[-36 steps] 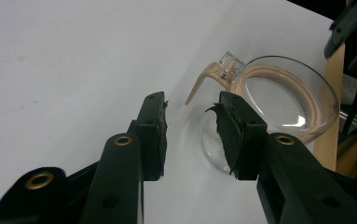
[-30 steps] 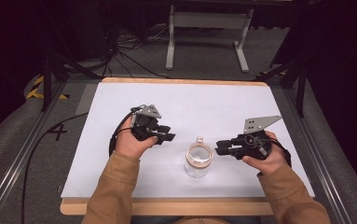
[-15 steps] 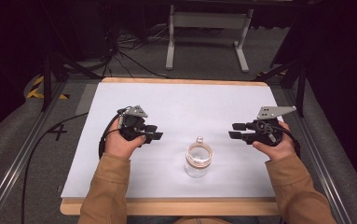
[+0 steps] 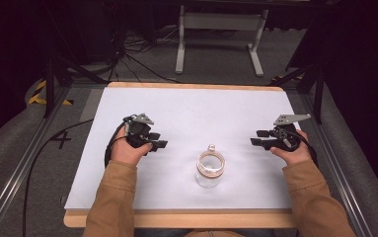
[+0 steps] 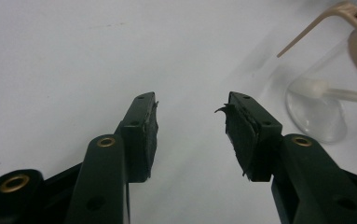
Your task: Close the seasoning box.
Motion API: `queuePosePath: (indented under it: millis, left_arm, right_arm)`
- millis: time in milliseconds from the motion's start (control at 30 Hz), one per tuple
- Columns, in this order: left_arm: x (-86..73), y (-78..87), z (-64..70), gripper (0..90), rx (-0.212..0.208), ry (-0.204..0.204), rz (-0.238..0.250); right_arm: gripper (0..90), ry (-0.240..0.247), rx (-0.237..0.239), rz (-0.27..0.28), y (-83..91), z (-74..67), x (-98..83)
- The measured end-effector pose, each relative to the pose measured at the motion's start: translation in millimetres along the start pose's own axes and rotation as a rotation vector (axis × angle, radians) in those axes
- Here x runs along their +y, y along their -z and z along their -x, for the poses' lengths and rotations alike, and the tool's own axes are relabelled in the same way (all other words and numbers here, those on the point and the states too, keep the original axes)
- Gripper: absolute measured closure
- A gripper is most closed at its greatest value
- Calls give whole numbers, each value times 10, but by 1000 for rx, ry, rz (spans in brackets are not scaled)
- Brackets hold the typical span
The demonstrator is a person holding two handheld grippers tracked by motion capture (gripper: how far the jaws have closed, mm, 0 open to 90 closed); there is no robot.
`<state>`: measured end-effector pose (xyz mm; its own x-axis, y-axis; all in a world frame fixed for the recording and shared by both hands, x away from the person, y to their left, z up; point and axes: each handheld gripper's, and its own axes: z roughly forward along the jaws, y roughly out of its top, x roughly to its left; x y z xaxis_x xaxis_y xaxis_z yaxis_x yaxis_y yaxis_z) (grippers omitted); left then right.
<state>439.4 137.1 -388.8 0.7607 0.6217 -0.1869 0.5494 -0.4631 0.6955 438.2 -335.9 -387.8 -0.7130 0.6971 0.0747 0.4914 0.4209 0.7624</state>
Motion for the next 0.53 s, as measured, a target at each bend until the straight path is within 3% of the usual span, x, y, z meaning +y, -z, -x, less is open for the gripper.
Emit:
queuePosePath:
  millis: [33,200,533]
  left_arm:
    - [-8,-15,-2,536,3,15,-3]
    - [-42,-90,-53,532,8,17,-30]
    - [-85,-187,-90,513,18,21,-86]
  right_arm:
    - [517,-2,-6,-7,-20,27,-26]
    - [514,-13,-28,-41,-124,117,-140]
    - [505,-1,-51,-47,-237,138,-234]
